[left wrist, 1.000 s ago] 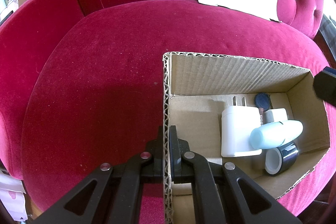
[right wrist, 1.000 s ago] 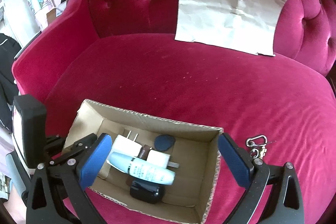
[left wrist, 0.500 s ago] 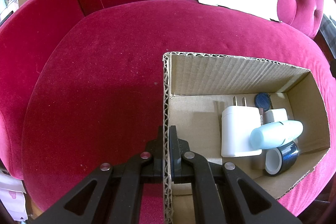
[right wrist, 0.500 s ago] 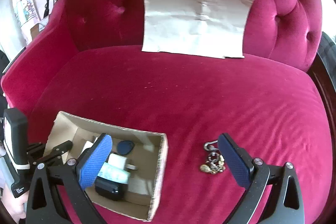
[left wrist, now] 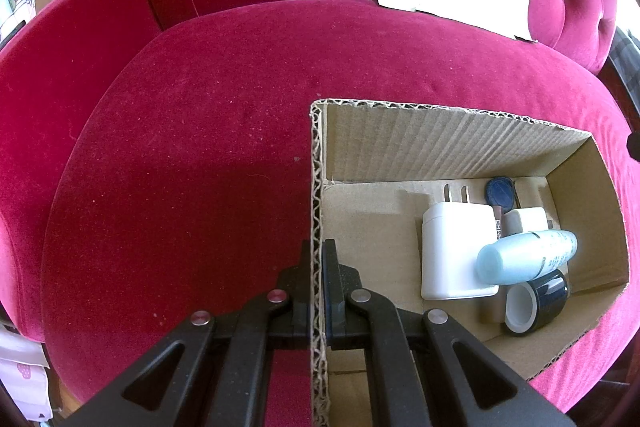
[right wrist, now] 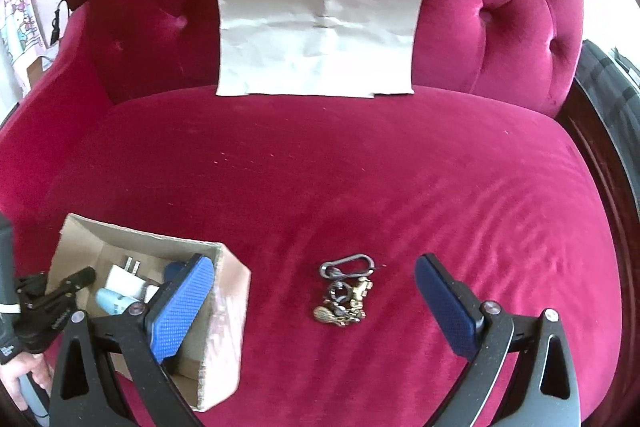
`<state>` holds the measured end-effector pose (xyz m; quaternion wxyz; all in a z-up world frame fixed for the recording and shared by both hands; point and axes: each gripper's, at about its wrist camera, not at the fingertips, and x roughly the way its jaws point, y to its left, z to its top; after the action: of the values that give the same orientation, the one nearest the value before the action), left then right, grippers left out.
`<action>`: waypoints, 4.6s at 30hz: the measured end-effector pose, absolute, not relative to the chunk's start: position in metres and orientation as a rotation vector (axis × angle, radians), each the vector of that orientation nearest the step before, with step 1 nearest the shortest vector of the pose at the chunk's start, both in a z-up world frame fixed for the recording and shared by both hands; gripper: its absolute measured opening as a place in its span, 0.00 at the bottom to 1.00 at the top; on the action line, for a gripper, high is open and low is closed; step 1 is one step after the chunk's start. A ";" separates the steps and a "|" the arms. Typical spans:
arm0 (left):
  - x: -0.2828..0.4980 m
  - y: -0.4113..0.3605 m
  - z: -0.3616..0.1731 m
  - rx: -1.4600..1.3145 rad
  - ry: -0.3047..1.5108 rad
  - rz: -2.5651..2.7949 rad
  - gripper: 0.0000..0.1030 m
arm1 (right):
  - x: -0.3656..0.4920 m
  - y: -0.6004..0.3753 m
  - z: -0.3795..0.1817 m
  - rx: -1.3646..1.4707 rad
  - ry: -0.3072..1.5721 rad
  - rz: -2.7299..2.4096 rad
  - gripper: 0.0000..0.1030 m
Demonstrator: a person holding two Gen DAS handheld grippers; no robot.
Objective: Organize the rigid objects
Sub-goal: 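Move the right gripper to the brass keychain with carabiner, then grasp the brass keychain with the right gripper, then lift the keychain and carry it over the box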
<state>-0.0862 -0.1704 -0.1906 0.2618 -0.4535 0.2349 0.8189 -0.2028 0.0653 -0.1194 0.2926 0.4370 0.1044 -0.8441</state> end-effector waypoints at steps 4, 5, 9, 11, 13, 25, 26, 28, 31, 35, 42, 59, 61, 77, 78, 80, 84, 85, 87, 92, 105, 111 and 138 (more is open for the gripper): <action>-0.086 -0.170 -0.191 -1.127 0.721 2.102 0.03 | -0.208 0.072 -0.128 1.185 0.280 -2.257 1.00; -0.086 -0.170 -0.191 -1.126 0.722 2.101 0.03 | -0.210 0.074 -0.130 1.194 0.275 -2.253 1.00; -0.087 -0.170 -0.191 -1.105 0.739 2.078 0.03 | -0.213 0.079 -0.139 1.211 0.282 -2.251 1.00; -0.087 -0.170 -0.191 -1.104 0.740 2.076 0.03 | -0.215 0.081 -0.145 1.220 0.289 -2.253 1.00; -0.087 -0.170 -0.191 -1.103 0.741 2.076 0.03 | -0.217 0.083 -0.151 1.228 0.297 -2.255 1.00; -0.088 -0.171 -0.191 -1.099 0.746 2.069 0.03 | -0.222 0.086 -0.184 1.272 0.329 -2.228 1.00; -0.088 -0.171 -0.191 -1.098 0.746 2.070 0.03 | -0.223 0.085 -0.186 1.276 0.332 -2.229 1.00; -0.089 -0.171 -0.191 -1.098 0.748 2.070 0.03 | -0.225 0.084 -0.189 1.283 0.331 -2.223 1.00; -0.089 -0.171 -0.191 -1.098 0.749 2.065 0.03 | -0.226 0.083 -0.191 1.283 0.329 -2.228 1.00; -0.090 -0.174 -0.190 -1.100 0.747 2.062 0.03 | -0.230 0.082 -0.195 1.307 0.318 -2.234 1.00; -0.092 -0.174 -0.189 -1.094 0.751 2.053 0.03 | -0.233 0.077 -0.199 1.323 0.316 -2.235 1.00; -0.093 -0.175 -0.188 -1.089 0.755 2.046 0.03 | -0.238 0.074 -0.208 1.368 0.319 -2.244 0.99; -0.093 -0.176 -0.188 -1.089 0.755 2.046 0.03 | -0.238 0.073 -0.209 1.370 0.327 -2.250 0.94; -0.091 -0.175 -0.188 -1.084 0.759 2.045 0.03 | -0.236 0.075 -0.199 1.344 0.310 -2.258 0.16; -0.091 -0.176 -0.187 -1.084 0.759 2.045 0.03 | -0.237 0.075 -0.198 1.343 0.308 -2.262 0.16; -0.091 -0.176 -0.188 -1.080 0.762 2.042 0.03 | -0.233 0.077 -0.196 1.342 0.309 -2.268 0.16; -0.090 -0.175 -0.189 -1.077 0.765 2.043 0.03 | -0.231 0.076 -0.191 1.326 0.325 -2.269 0.16; -0.090 -0.174 -0.189 -1.077 0.765 2.043 0.03 | -0.231 0.076 -0.189 1.322 0.328 -2.269 0.16; -0.090 -0.174 -0.189 -1.076 0.766 2.042 0.03 | -0.230 0.076 -0.184 1.311 0.326 -2.272 0.16; -0.090 -0.173 -0.190 -1.074 0.767 2.041 0.03 | -0.228 0.079 -0.172 1.293 0.313 -2.281 0.16; -0.091 -0.171 -0.190 -1.066 0.772 2.035 0.03 | -0.220 0.080 -0.148 1.253 0.305 -2.283 0.16; -0.091 -0.171 -0.190 -1.064 0.773 2.034 0.03 | -0.216 0.080 -0.140 1.235 0.303 -2.285 0.16; -0.092 -0.171 -0.190 -1.028 0.799 1.995 0.03 | -0.173 0.039 -0.078 1.041 0.276 -2.227 0.16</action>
<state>-0.0920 -0.1706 -0.1901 0.3707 -0.4009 0.3115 0.7777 -0.1728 0.0388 -0.0785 0.3277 0.3975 0.1052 -0.8506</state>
